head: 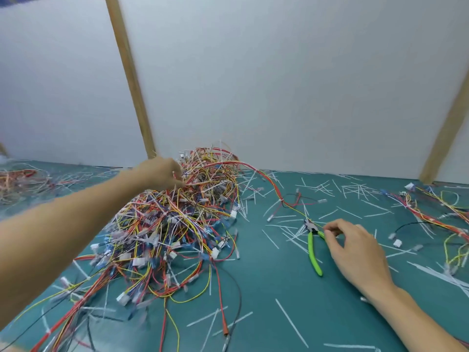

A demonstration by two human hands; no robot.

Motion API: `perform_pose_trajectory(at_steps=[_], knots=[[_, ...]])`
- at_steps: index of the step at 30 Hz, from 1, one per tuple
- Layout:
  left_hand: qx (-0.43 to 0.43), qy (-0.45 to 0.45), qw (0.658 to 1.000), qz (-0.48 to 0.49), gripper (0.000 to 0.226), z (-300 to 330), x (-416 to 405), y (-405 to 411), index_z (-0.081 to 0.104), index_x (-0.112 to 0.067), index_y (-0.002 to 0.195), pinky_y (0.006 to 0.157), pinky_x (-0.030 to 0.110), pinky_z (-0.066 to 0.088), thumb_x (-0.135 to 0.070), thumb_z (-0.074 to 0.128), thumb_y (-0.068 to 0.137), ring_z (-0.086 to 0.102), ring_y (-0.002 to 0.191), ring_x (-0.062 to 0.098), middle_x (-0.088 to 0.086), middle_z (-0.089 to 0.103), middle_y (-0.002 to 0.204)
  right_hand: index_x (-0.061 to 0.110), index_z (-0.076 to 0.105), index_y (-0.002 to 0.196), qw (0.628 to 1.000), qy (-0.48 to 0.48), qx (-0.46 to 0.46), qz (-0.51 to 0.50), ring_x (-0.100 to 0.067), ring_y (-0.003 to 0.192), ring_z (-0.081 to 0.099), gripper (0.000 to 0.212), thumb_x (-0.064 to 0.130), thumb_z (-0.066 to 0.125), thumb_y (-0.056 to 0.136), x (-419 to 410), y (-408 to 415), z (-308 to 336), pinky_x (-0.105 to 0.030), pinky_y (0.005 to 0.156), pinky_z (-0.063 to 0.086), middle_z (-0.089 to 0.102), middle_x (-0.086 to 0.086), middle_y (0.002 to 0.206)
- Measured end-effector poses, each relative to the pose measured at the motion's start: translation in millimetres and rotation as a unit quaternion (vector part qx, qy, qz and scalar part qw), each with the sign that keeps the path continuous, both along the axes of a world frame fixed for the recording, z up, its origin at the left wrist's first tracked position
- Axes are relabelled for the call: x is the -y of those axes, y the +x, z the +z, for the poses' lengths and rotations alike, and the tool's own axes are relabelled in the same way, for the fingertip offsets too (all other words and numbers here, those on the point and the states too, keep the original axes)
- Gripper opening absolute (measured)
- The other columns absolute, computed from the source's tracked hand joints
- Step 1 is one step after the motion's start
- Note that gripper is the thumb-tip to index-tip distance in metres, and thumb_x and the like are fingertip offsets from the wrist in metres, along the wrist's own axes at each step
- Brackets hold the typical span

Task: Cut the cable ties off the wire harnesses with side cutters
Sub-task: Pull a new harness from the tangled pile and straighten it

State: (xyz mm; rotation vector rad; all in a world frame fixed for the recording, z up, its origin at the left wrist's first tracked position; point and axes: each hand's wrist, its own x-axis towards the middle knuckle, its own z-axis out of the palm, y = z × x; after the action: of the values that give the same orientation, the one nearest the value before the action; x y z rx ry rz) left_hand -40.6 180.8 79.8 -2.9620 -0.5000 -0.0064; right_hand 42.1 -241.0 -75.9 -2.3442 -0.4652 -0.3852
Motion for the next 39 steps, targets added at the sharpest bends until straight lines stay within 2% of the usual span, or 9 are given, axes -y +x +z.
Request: perform_pose_trajectory(at_steps=[6,12,18,20,22,26,30,36,39], knots=[[-0.03,-0.074,0.986,0.145,0.026,-4,-6,5,0.056,0.003,0.104,0.045,0.022,0.047,-0.019,0.064,0.093,0.06,0.066,0.017,0.009,0.065,0.086,0.037,0.063,0.092,1.0,0.003,-0.01,-0.008,0.0,0.084,0.051,0.012,0.028,0.06,0.099,9,0,-1,-0.024,0.057,0.034,0.062,0.028,0.086],[0.042,-0.23,0.953,0.195,0.023,7,-16,4,0.064,-0.007,0.089,0.059,0.029,0.045,-0.029,0.068,0.093,0.061,0.075,0.019,0.009,0.066,0.092,0.037,0.064,0.092,1.0,0.005,-0.012,0.0,0.004,0.086,0.052,0.011,0.029,0.06,0.099,4,2,-2,-0.023,0.058,0.036,0.063,0.026,0.087],[0.481,-0.346,0.791,0.154,0.022,68,-17,33,0.057,-0.013,0.082,0.054,0.026,0.043,-0.019,0.044,0.099,0.06,0.061,0.015,0.01,0.061,0.082,0.038,0.065,0.093,1.0,0.01,-0.016,-0.002,0.002,0.087,0.052,0.011,0.031,0.059,0.099,7,6,-4,-0.024,0.059,0.037,0.063,0.028,0.088],[0.429,-0.288,0.851,0.096,0.036,78,-7,36,0.056,-0.012,0.074,0.052,0.027,0.048,-0.032,0.046,0.103,0.068,0.06,0.016,0.007,0.065,0.076,0.038,0.065,0.094,1.0,0.015,-0.019,-0.007,-0.004,0.086,0.053,0.011,0.03,0.059,0.099,6,6,-5,-0.028,0.061,0.038,0.064,0.026,0.088],[0.201,-0.209,0.95,0.115,0.052,69,3,34,0.064,-0.005,0.08,0.052,0.028,0.052,-0.05,0.051,0.101,0.072,0.062,0.018,0.007,0.072,0.076,0.038,0.066,0.095,1.0,0.016,-0.022,-0.006,-0.009,0.088,0.055,0.012,0.029,0.06,0.099,5,8,-4,-0.032,0.064,0.04,0.065,0.024,0.088],[-0.011,-0.078,0.986,0.145,0.073,29,14,30,0.071,-0.006,0.083,0.055,0.025,0.052,-0.074,0.047,0.089,0.072,0.059,0.016,0.002,0.075,0.075,0.04,0.065,0.094,1.0,0.019,-0.016,-0.005,-0.005,0.087,0.054,0.012,0.031,0.059,0.099,7,4,-5,-0.028,0.06,0.039,0.065,0.026,0.088],[-0.025,0.043,0.987,0.151,0.066,4,10,25,0.07,-0.008,0.092,0.074,0.032,0.059,-0.071,0.051,0.09,0.068,0.073,0.019,0.002,0.068,0.083,0.039,0.065,0.094,1.0,0.013,-0.014,0.0,-0.006,0.09,0.055,0.011,0.031,0.058,0.099,9,5,-5,-0.025,0.06,0.038,0.064,0.027,0.088],[0.048,-0.078,0.979,0.181,0.046,5,-10,26,0.062,-0.001,0.103,0.092,0.042,0.052,-0.046,0.061,0.095,0.061,0.101,0.034,0.02,0.064,0.121,0.038,0.066,0.095,1.0,0.004,-0.017,0.002,-0.008,0.089,0.053,0.011,0.031,0.059,0.099,7,6,-5,-0.026,0.06,0.037,0.062,0.028,0.086],[0.129,0.005,0.976,0.174,0.03,10,-4,21,0.056,-0.006,0.092,0.087,0.045,0.057,-0.036,0.054,0.094,0.063,0.091,0.037,0.019,0.067,0.105,0.039,0.065,0.096,1.0,-0.008,-0.018,0.004,-0.007,0.089,0.052,0.011,0.032,0.058,0.1,5,6,-3,-0.016,0.06,0.033,0.062,0.028,0.086]])
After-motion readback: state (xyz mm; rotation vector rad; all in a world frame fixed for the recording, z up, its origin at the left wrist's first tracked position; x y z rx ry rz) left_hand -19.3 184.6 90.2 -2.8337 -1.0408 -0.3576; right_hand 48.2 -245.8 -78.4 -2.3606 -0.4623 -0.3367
